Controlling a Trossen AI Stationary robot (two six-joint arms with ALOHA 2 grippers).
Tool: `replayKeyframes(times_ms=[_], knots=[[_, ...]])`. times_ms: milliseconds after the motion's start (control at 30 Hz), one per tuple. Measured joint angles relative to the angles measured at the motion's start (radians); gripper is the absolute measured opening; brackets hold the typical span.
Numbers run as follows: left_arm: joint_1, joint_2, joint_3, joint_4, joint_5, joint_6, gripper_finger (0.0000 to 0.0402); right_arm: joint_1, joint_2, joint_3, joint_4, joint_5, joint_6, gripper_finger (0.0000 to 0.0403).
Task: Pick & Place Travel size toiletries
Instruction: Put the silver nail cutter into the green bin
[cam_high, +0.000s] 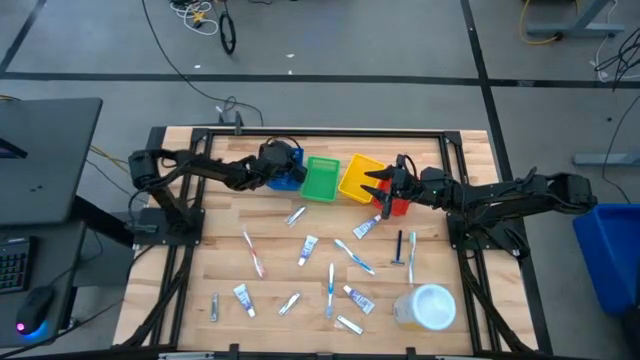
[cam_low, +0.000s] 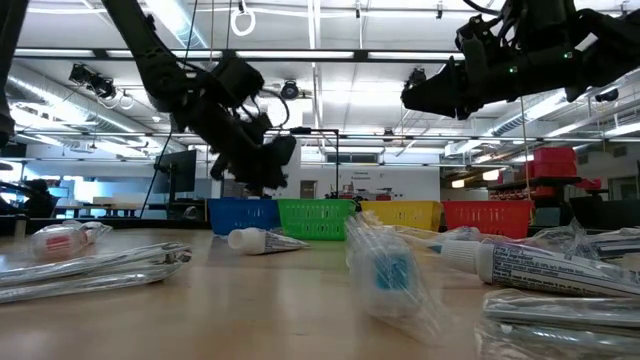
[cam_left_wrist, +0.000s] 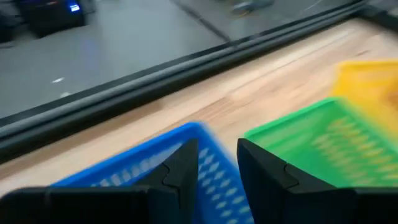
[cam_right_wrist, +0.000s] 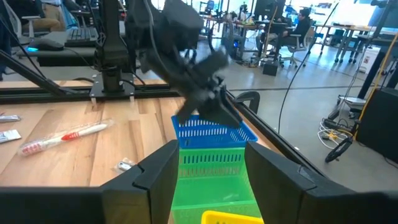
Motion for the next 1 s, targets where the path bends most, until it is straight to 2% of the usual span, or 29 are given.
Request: replayKeyframes(times_ms=[333, 600, 800, 1000], knots=[[-0.1, -0.212, 0.001, -0.029, 0.17, 0.11, 0.012, 0.0, 0.0, 0.0, 0.0, 0.0, 0.0, 0.0192], [-0.26, -0.222, 0.002, -0.209, 0.138, 0.114, 0.0152, 0.0, 0.0, 0.0, 0.0, 0.0, 0.0, 0.0188], [-0.364, -0.222, 0.001, -0.366, 0.117, -0.013, 0.0189, 0.0, 0.0, 0.0, 0.0, 0.0, 0.0, 0.019], [-0.442, -0.222, 0.001, -0.483, 0.062, -0.152, 0.0196, 0.0, 0.0, 0.0, 0.0, 0.0, 0.0, 0.0186]])
